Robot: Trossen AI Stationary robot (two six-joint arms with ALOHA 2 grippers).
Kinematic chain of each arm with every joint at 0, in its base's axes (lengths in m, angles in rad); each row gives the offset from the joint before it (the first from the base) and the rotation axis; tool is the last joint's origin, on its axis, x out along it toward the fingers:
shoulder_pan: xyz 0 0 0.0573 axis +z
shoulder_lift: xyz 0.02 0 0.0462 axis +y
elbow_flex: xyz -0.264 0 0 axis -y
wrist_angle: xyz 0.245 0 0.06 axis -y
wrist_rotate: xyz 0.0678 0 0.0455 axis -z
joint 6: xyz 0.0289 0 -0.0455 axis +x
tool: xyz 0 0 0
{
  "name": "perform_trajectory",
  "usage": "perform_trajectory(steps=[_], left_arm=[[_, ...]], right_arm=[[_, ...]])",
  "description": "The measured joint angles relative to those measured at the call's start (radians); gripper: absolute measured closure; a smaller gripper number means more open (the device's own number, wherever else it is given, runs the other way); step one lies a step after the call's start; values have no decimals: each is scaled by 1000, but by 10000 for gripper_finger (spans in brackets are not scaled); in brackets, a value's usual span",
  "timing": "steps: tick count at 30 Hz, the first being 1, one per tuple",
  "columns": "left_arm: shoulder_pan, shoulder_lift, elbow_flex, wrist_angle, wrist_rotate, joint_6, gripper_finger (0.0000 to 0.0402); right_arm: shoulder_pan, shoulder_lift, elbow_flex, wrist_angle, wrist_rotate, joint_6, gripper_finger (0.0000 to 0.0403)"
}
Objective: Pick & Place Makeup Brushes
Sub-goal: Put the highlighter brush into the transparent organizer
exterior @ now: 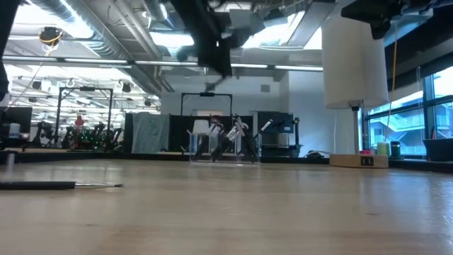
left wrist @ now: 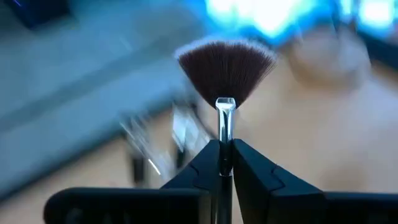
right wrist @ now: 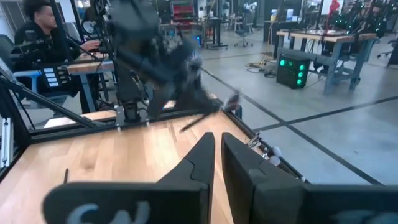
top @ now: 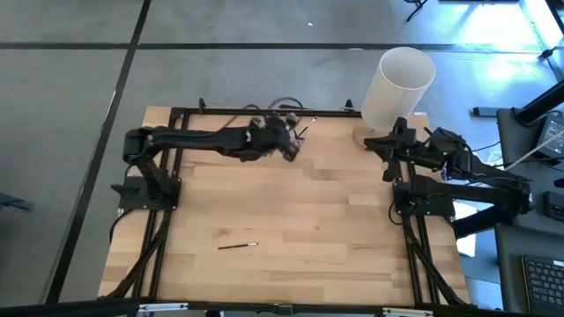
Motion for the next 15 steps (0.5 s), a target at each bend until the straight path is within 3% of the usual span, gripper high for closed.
perform_trajectory(steps=[3,6,10,15], left_arm=[[-7,-44,-1,123,-199,100,373],[2,-42,-1,241,-275,188,374],[35,36,-1,402,-226,249,367],[84,200,-1,724,-61,345,367]], right_arm=[[0,-12,0,-3,0,1,372],[0,-19,0,-5,0,1,372],[0,-19,0,-5,0,0,372],[0,-19,0,-5,0,-1,373]])
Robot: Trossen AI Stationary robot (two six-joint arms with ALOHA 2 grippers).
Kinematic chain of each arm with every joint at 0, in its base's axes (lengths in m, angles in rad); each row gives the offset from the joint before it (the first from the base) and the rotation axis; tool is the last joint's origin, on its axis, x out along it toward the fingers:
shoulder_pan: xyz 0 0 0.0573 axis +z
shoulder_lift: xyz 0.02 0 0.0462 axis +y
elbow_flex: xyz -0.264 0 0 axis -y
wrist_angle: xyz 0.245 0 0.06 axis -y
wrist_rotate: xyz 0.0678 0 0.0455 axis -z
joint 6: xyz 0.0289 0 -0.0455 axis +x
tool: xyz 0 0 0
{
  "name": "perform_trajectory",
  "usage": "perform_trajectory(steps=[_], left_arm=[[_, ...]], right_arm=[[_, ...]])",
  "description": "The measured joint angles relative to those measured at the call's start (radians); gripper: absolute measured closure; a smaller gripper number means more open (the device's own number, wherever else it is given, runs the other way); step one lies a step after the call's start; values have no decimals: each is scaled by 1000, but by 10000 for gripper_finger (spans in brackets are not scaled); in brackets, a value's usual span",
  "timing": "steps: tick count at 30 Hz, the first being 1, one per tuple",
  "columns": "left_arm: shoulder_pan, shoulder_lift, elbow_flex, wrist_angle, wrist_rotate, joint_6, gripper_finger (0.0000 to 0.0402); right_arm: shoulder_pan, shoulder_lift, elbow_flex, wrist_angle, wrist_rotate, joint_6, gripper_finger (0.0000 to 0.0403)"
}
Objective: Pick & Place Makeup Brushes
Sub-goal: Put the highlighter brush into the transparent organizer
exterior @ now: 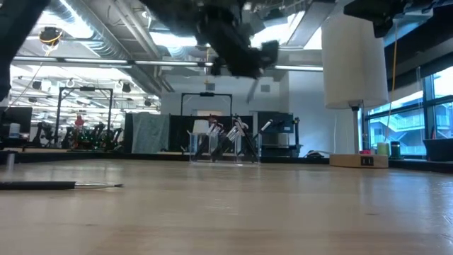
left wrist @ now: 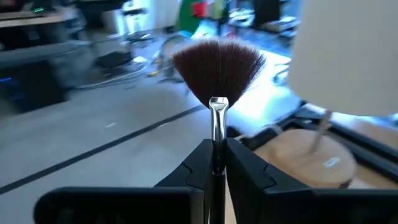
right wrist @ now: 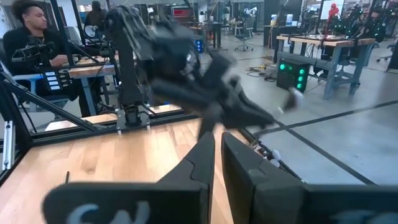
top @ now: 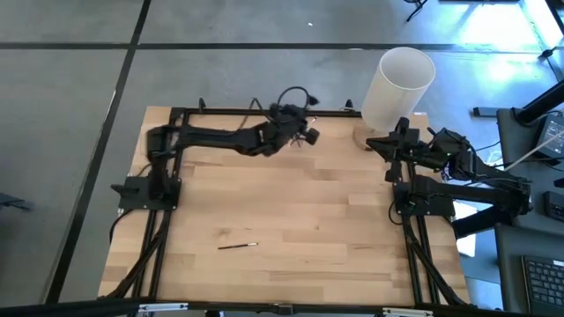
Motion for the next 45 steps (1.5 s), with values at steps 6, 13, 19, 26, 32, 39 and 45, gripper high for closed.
perform_trajectory(steps=[6,13,19,26,32,39,45], left_arm=[[36,153,0,225,120,25,368],[47,171,0,232,71,27,368],[47,171,0,204,17,94,365],[61,171,0,169,23,77,365],[68,171,0,120,16,4,360],[82,181,0,82,20,-38,350],[79,181,1,38,44,-56,315]], right_arm=[[0,0,0,-25,0,-28,373],[0,0,0,-62,45,-49,373],[0,0,0,-67,53,-42,373],[0,0,0,-59,53,-37,373],[0,0,0,-46,53,-49,373],[0,0,0,-36,53,-52,373],[0,0,0,-36,52,-52,373]])
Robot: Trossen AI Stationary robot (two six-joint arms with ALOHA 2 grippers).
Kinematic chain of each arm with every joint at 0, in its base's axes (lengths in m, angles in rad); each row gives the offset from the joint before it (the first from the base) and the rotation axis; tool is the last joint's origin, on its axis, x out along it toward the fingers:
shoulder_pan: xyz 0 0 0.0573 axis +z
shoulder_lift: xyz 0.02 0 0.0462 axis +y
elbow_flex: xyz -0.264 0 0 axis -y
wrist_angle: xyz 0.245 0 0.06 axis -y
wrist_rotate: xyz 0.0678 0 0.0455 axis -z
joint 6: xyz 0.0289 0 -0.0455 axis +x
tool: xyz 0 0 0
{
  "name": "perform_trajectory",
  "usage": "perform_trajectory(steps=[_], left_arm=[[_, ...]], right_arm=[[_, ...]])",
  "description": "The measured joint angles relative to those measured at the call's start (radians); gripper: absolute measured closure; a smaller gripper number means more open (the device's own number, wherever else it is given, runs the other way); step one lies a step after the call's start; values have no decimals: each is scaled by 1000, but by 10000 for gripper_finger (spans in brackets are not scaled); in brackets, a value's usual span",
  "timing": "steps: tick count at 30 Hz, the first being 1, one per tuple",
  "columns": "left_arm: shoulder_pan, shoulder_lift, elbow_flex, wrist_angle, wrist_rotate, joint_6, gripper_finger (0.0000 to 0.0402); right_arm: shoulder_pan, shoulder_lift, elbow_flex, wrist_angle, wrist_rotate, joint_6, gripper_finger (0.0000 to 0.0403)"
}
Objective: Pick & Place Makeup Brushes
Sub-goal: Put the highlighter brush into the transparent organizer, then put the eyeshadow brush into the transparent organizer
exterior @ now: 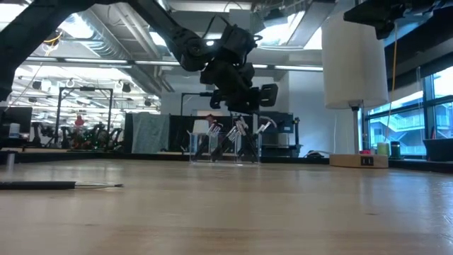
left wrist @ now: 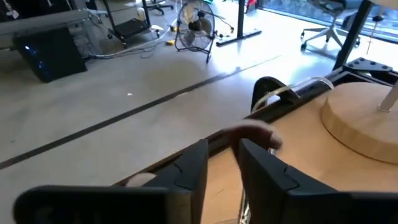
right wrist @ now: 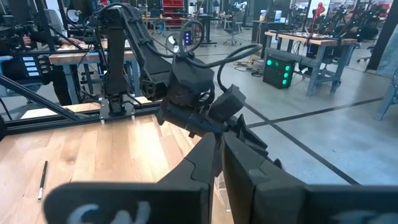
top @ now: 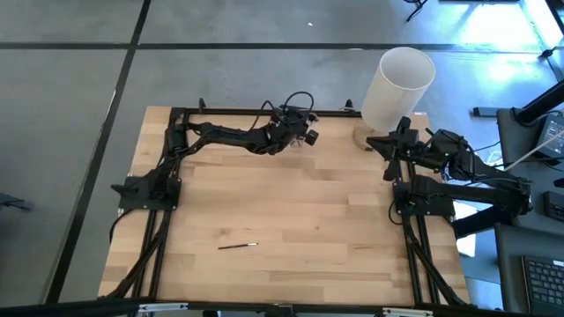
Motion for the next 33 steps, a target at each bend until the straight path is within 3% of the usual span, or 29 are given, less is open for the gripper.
perform_trajectory(steps=[5,9,13,17,23,27,33], left_arm=[[-6,-14,-1,-40,75,2,280],[-34,-121,1,-136,138,75,268],[-90,-280,2,-454,144,70,270],[-178,-408,3,-848,246,-83,278],[-381,-413,0,-1292,431,-409,291],[-549,-370,-1,-1320,486,-497,297],[-754,-298,0,-1132,469,-598,294]], right_arm=[[0,0,0,0,0,-7,373],[0,0,0,-7,0,-9,373],[0,0,0,-18,0,-11,373],[0,0,0,-23,0,-2,373],[0,0,0,-21,-1,24,373],[0,0,0,-11,-4,34,373],[0,0,0,0,-10,35,373]])
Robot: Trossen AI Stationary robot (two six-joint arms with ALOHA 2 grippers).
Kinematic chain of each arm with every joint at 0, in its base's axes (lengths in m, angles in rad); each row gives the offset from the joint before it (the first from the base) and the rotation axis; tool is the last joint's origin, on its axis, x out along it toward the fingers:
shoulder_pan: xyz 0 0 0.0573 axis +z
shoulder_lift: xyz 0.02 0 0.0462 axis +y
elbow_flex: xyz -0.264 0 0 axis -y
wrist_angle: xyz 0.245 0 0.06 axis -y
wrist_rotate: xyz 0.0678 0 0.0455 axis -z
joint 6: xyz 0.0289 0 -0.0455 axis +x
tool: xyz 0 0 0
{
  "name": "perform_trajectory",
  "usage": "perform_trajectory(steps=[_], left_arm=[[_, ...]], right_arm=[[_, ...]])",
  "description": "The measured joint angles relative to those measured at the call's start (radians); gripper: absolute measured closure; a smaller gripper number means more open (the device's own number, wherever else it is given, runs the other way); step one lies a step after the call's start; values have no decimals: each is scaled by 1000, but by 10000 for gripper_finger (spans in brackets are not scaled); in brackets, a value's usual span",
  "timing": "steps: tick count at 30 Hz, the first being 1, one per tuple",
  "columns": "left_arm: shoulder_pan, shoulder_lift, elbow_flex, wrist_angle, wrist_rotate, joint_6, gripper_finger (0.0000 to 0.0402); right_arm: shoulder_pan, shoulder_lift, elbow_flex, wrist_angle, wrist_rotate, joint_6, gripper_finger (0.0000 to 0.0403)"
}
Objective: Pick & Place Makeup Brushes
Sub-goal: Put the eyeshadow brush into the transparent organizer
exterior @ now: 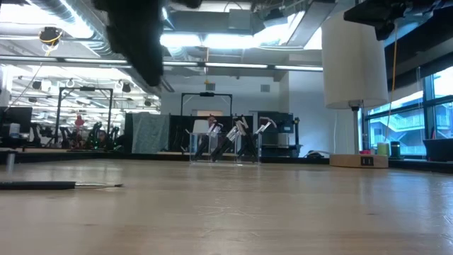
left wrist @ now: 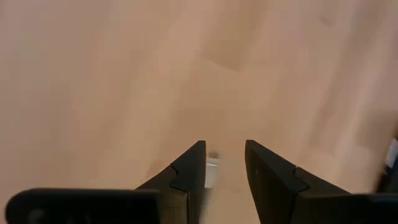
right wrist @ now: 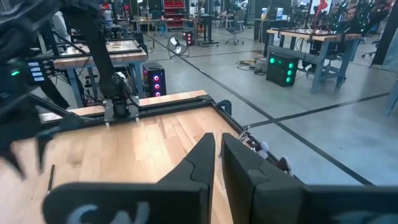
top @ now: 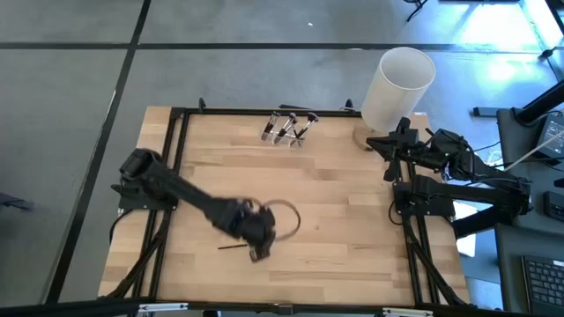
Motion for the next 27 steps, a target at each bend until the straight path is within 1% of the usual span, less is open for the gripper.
perform_trajectory(steps=[3,6,8,13,17,22,27], left_arm=[[-69,59,0,75,3,13,293],[-117,113,0,65,21,21,292],[-132,144,0,26,27,15,292],[-125,187,0,-72,33,-19,292],[-109,190,0,-103,38,-27,292],[-95,191,0,-96,40,-21,292],[-96,232,0,-93,56,-4,299]], right_arm=[[0,0,0,1,0,-4,372],[0,0,0,8,0,-4,372],[0,0,0,12,0,-4,372],[0,0,0,25,0,-4,372],[0,0,0,25,1,-4,372],[0,0,0,23,0,-4,372],[0,0,0,9,0,-4,373]])
